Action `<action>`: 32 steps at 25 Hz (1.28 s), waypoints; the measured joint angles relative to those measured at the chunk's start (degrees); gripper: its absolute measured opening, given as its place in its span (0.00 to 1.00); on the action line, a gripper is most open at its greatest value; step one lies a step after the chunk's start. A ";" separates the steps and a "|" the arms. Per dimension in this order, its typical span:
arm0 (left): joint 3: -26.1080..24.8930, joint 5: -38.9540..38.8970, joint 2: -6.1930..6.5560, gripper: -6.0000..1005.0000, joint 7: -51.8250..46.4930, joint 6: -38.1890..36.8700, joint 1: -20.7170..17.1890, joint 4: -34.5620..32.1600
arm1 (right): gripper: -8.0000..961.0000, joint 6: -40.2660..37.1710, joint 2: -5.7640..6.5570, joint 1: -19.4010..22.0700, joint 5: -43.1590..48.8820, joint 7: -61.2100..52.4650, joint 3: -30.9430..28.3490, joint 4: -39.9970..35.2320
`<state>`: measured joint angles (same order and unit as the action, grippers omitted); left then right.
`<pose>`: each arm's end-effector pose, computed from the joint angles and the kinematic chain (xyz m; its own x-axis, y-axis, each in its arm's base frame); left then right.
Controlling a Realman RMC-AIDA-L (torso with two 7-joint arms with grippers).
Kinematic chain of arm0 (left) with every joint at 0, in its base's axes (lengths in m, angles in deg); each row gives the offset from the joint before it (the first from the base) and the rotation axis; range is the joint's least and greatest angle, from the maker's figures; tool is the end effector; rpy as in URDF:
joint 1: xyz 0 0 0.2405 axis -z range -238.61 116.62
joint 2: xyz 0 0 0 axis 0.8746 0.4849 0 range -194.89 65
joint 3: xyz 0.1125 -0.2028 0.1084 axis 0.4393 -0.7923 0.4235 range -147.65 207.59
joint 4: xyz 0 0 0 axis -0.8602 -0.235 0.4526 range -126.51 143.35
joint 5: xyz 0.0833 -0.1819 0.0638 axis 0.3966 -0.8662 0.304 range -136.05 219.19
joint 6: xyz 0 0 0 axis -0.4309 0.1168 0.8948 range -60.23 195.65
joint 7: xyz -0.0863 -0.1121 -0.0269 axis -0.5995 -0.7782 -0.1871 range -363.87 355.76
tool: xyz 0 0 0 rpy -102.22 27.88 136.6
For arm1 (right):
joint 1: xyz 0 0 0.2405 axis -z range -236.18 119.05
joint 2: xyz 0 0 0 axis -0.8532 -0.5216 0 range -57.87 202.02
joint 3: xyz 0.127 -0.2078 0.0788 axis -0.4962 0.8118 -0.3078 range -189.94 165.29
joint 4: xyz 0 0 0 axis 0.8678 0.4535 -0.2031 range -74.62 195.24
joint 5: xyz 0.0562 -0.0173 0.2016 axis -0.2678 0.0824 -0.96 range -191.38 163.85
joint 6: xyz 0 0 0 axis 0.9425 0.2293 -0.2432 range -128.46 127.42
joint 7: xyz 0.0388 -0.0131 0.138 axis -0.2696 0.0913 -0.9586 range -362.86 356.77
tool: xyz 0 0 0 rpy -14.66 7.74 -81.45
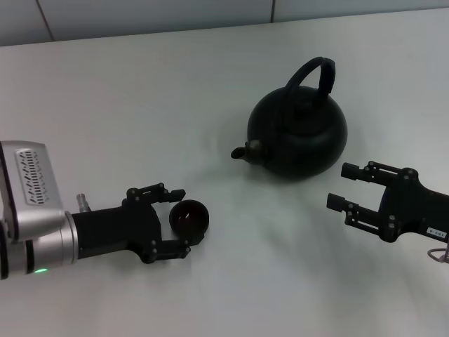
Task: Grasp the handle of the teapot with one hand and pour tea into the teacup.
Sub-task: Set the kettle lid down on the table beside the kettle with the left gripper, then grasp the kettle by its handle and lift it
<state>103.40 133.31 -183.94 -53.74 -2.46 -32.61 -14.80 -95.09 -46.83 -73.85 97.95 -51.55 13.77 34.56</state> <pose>-0.2747 0.2996 -0.0887 0.9434 0.0637 0.3255 0.1433 -0.9634 -0.2267 0.3394 0.2343 -0.0019 0.7574 -0.1683 -0.6309 -0.4773 -0.8020 -0.3591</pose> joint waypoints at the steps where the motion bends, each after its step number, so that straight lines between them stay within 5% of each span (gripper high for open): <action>1: 0.00 0.00 0.00 0.79 0.00 0.00 0.00 0.00 | 0.64 0.00 0.00 0.00 0.00 0.00 0.00 0.00; 5: -1.20 -0.25 0.55 0.80 -0.55 -3.95 -1.97 -2.77 | 0.64 0.06 0.00 0.00 0.00 -0.08 0.00 0.00; 12: -12.08 -0.02 2.03 0.80 -0.86 -16.48 -10.96 -12.52 | 0.64 0.54 0.00 0.00 0.00 -0.10 -0.06 0.00; 16: -13.79 -0.03 2.83 0.80 -0.87 -19.66 -11.96 -12.96 | 0.64 0.09 0.00 0.00 -0.01 -0.10 -0.60 0.06; 17: -17.15 0.14 6.12 0.80 -0.89 -28.52 -14.46 -12.23 | 0.64 -0.07 0.00 -0.01 -0.01 -0.10 -0.62 0.16; 22: -18.20 0.17 7.48 0.80 -0.89 -31.09 -16.03 -11.84 | 0.64 -0.51 -0.03 -0.40 -0.04 -0.09 -0.61 0.75; 24: -19.11 0.34 9.04 0.80 -0.87 -33.61 -18.70 -12.11 | 0.64 -0.58 -0.08 -0.59 -0.05 -0.06 -0.61 1.24; 28: -19.57 1.36 9.67 0.80 -0.64 -33.73 -19.03 -11.96 | 0.64 -0.61 -0.09 -0.72 -0.08 0.30 -0.61 1.73; 32: -19.90 7.59 8.65 0.80 0.88 -29.87 -18.61 -12.61 | 0.64 -0.62 -0.09 -0.71 -0.10 0.42 -0.61 2.02</action>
<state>83.50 140.90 -175.28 -52.86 -32.33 -51.22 -27.41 -95.71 -46.92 -74.56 97.85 -51.13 13.16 36.58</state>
